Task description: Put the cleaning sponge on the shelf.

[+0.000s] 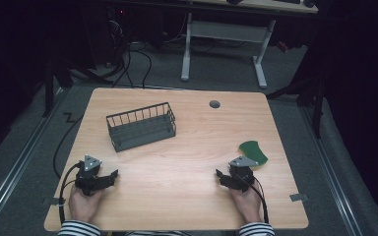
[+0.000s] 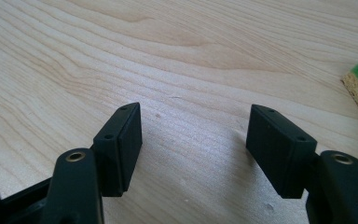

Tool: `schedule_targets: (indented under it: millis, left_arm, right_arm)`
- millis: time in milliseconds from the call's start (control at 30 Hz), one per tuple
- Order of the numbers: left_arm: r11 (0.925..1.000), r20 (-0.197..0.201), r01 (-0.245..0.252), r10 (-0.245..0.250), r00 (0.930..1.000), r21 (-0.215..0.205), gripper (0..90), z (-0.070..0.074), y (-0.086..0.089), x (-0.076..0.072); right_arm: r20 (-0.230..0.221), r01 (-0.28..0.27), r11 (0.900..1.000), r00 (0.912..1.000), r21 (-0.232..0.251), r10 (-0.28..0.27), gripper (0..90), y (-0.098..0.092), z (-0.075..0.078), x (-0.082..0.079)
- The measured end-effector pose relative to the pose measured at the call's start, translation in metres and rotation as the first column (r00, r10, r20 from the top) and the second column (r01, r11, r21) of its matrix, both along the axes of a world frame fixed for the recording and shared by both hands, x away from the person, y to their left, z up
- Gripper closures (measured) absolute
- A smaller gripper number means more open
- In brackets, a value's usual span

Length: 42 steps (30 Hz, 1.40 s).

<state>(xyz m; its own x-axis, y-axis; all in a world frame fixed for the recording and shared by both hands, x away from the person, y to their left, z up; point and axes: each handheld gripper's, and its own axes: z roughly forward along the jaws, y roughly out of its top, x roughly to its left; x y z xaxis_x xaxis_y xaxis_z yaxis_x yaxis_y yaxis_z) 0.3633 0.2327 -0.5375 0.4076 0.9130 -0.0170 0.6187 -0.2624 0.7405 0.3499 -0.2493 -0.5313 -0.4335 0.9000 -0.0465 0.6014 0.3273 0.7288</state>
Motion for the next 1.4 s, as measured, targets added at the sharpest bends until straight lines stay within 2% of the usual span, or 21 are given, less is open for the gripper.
schedule_targets:
  millis: [600,767,1033,1133,1267,1400]
  left_arm:
    - [1.0000,-0.002,-0.001,0.001,1.0000,-0.002,24.2,0.0001,-0.0003,0.0005]
    - [1.0000,-0.002,0.001,-0.001,1.0000,-0.006,24.2,0.0001,0.0004,0.0008]
    - [0.9996,-0.013,0.022,-0.022,0.9997,-0.020,20.8,0.0002,0.0014,0.0026]
    - [0.9991,-0.020,0.036,-0.037,0.9991,-0.023,16.9,0.0001,0.0012,0.0034]
    - [0.9992,-0.021,0.032,-0.032,0.9993,-0.026,16.4,0.0003,0.0009,0.0037]
    - [0.9996,-0.032,0.021,-0.021,0.9993,-0.022,17.5,0.0018,-0.0005,0.0057]
  right_arm:
    - [-0.018,0.003,1.000,0.9998,0.022,-0.003,35.8,-0.0019,0.0000,0.0016]
    - [-0.021,0.012,1.000,0.9997,0.021,-0.012,33.2,-0.0023,-0.0001,0.0023]
    - [-0.023,0.007,1.000,0.9997,0.021,-0.007,32.4,-0.0025,0.0000,0.0021]
    - [-0.027,0.004,1.000,0.9996,0.023,-0.004,34.1,-0.0032,0.0004,0.0026]
    - [-0.034,0.016,0.999,0.9993,0.029,-0.015,38.5,-0.0044,0.0017,0.0025]
    - [-0.061,0.003,0.998,0.9982,0.065,0.001,40.5,-0.0059,0.0054,0.0030]
